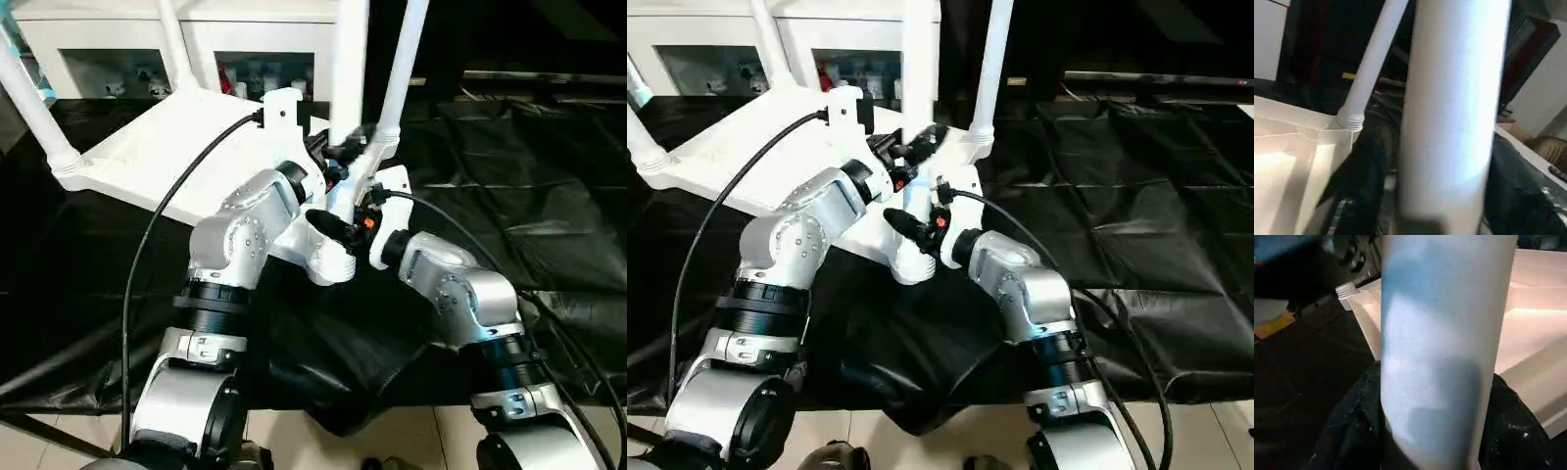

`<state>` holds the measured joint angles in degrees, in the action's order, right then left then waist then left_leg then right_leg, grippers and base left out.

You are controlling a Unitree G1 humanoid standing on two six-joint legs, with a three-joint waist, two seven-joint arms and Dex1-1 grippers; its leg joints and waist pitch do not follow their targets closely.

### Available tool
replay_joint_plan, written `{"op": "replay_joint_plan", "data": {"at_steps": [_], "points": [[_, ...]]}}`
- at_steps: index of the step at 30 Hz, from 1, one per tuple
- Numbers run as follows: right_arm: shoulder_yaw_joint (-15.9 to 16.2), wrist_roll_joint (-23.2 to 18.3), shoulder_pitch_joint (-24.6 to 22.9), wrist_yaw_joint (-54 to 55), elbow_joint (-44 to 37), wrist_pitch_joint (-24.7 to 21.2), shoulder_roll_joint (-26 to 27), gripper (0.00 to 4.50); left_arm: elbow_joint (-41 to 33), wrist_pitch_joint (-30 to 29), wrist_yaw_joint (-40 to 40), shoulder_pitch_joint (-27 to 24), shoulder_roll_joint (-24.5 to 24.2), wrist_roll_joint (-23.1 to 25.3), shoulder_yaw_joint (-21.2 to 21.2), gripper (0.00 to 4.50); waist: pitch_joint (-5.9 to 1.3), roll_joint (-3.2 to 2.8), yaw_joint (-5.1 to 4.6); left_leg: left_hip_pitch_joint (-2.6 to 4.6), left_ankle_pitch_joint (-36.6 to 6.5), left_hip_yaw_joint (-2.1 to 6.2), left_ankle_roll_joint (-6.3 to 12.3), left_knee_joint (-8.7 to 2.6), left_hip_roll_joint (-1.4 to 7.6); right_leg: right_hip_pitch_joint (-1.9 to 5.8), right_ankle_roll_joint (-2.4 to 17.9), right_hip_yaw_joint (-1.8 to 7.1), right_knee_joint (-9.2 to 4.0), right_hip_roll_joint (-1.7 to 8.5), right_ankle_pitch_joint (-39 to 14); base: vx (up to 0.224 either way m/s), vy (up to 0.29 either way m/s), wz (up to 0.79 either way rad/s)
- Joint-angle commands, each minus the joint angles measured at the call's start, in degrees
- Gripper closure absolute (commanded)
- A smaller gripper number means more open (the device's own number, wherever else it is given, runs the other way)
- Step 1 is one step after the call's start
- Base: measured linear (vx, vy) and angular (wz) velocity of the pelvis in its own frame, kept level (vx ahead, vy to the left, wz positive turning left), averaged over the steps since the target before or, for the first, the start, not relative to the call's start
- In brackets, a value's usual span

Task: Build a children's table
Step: Pick table leg

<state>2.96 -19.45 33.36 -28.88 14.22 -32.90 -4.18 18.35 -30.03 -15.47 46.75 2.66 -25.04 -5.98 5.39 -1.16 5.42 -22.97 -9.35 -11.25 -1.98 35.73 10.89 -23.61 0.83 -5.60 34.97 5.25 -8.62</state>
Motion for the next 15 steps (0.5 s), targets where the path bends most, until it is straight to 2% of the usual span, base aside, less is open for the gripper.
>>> {"op": "replay_joint_plan", "data": {"at_steps": [1,2,3,4,6,7,8,10,12,13,15], "points": [[-0.18,0.4,1.23,0.18,-0.54,1.28,-0.09,2.61,0.17,0.15,0.28,0.56,-0.44,0.41,-0.86,2.15,-5.91,0.48,0.01,1.56,-12.86,1.55,-0.74,-4.47,2.13,2.95,7.27,2.85,-4.86,3.68,-19.24,0.0,0.0,0.0],[-0.59,-0.71,1.29,-1.37,-0.95,1.59,0.0,2.05,0.35,-0.04,-0.34,0.93,-0.74,0.09,-1.0,2.1,-5.89,0.46,-0.01,1.47,-13.06,1.61,-0.7,-4.53,2.11,3.02,7.06,2.82,-4.84,3.6,-19.15,0.0,0.0,0.0],[-0.96,-1.68,1.3,-2.45,-1.43,1.16,-0.12,2.05,0.37,-0.4,-1.22,1.23,-1.04,-0.32,-1.01,2.1,-5.92,0.45,-0.05,1.56,-13.09,1.58,-0.61,-4.49,2.09,3.02,7.21,2.82,-4.84,3.69,-19.18,0.0,0.0,0.0],[-1.54,-3.36,1.31,-3.96,-2.18,-0.42,-0.43,1.91,0.26,-1.18,-2.56,1.68,-1.47,-1.19,-1.13,2.54,-5.92,0.46,-0.08,1.52,-12.93,1.55,-0.52,-4.46,2.09,3.03,7.36,2.82,-4.84,3.67,-18.93,0.0,0.0,0.0],[-1.85,-4.31,1.36,-4.86,-2.66,-1.56,-0.78,1.71,0.22,-1.73,-3.47,2.01,-1.77,-1.8,-1.2,2.47,-5.96,0.34,-0.05,1.55,-12.59,1.58,-0.2,-4.45,2.19,3.04,7.81,2.85,-4.62,3.64,-17.98,0.0,0.0,0.0],[-2.0,-6.19,1.41,-7.98,-4.13,-3.44,-2.56,1.57,0.05,-3.59,-6.58,2.72,-2.82,-3.74,-1.28,2.46,-5.98,0.59,0.02,1.55,-11.96,1.51,0.02,-4.4,2.15,3.15,8.34,2.85,-4.49,3.6,-17.08,0.0,0.0,0.0],[-1.97,-8.43,1.54,-12.44,-5.43,-5.58,-5.09,1.57,-0.77,-6.54,-11.22,3.23,-4.31,-6.44,-1.0,2.46,-6.0,0.67,0.13,1.7,-11.79,1.4,0.17,-4.32,2.06,3.17,8.63,2.84,-4.44,3.55,-16.96,0.0,0.0,0.0],[-2.12,-10.61,1.82,-16.64,-6.16,-7.89,-7.59,1.44,-1.94,-9.86,-16.11,3.58,-5.87,-9.41,-0.59,2.69,-5.94,0.65,0.46,1.52,-10.91,1.37,0.69,-4.28,2.11,3.25,9.11,2.93,-4.18,3.61,-16.54,0.0,0.0,0.0],[-2.21,-12.46,2.11,-20.1,-6.47,-9.96,-9.49,1.43,-2.93,-12.11,-19.48,3.81,-6.96,-11.6,-0.44,2.66,-5.96,0.66,0.61,1.53,-10.49,1.31,0.85,-4.15,2.14,3.24,9.93,2.95,-4.03,3.67,-15.79,0.0,0.0,0.0],[-2.18,-13.41,2.33,-22.76,-6.62,-11.09,-11.14,1.43,-3.43,-13.7,-21.54,4.2,-7.65,-13.27,-0.66,2.68,-5.93,0.88,0.66,1.56,-10.77,1.19,0.91,-4.04,2.03,3.24,10.38,2.88,-4.13,3.66,-16.34,0.0,0.0,0.0],[-2.0,-14.27,2.61,-25.5,-6.67,-12.13,-12.93,1.43,-3.56,-15.2,-23.29,4.88,-8.13,-15.07,-1.38,2.7,-5.86,0.89,0.75,1.48,-10.61,1.22,0.85,-4.04,2.15,3.17,10.35,2.92,-4.21,3.75,-17.12,0.0,0.0,0.0]]}}
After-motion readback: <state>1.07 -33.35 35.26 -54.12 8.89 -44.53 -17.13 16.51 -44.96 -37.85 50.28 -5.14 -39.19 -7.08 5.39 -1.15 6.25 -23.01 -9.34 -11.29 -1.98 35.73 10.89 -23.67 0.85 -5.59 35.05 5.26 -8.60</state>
